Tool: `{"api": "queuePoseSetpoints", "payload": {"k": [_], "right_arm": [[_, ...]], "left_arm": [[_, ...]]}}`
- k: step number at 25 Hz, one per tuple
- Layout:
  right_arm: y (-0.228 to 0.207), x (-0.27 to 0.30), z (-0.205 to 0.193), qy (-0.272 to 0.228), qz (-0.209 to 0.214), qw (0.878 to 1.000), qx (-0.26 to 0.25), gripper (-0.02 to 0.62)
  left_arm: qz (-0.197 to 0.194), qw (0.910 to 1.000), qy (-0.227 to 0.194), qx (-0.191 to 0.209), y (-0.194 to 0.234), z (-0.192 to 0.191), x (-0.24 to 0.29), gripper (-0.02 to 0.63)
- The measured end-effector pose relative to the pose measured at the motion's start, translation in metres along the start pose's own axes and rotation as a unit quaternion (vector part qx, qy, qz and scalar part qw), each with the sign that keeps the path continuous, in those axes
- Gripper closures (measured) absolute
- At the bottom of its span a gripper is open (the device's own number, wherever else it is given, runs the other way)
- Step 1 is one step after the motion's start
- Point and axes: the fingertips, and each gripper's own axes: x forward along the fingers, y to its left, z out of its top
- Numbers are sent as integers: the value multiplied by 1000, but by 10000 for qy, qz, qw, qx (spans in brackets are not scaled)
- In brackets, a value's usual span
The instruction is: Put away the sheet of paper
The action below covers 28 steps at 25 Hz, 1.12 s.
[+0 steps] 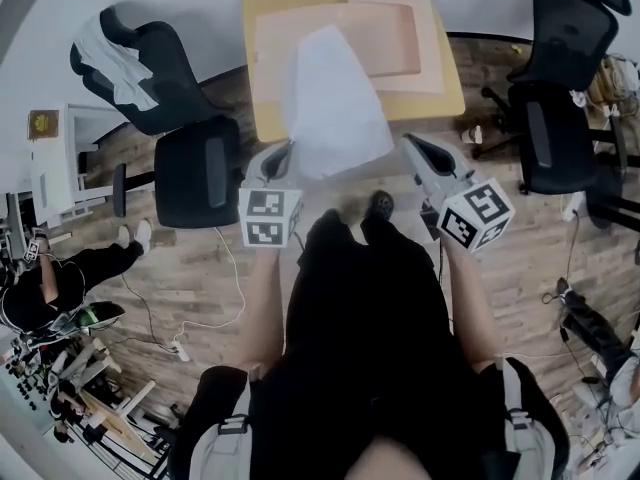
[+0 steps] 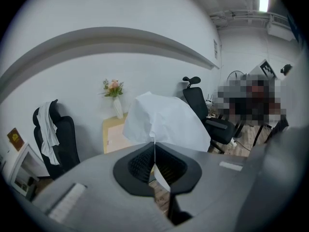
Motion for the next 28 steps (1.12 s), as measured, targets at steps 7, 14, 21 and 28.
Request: {"api": "queuePoseSetpoints", "payload": {"k": [7, 14, 21, 28], "right_arm": [[-23, 16, 2, -44, -228, 9996, 169, 592], [-51, 54, 33, -286, -789, 9961, 281, 592], [-64, 125, 65, -353, -1023, 9940, 159, 592], [-76, 166, 74, -339, -1409, 9892, 225, 592]], "left_arm": [[-206, 9996, 148, -80, 17, 3, 33, 595], [-584, 9979, 76, 281, 57, 42, 92, 595], [-896, 9933, -50, 728, 115, 80, 148, 595], [-1248, 9874, 351, 905, 154, 58, 196, 595]]}}
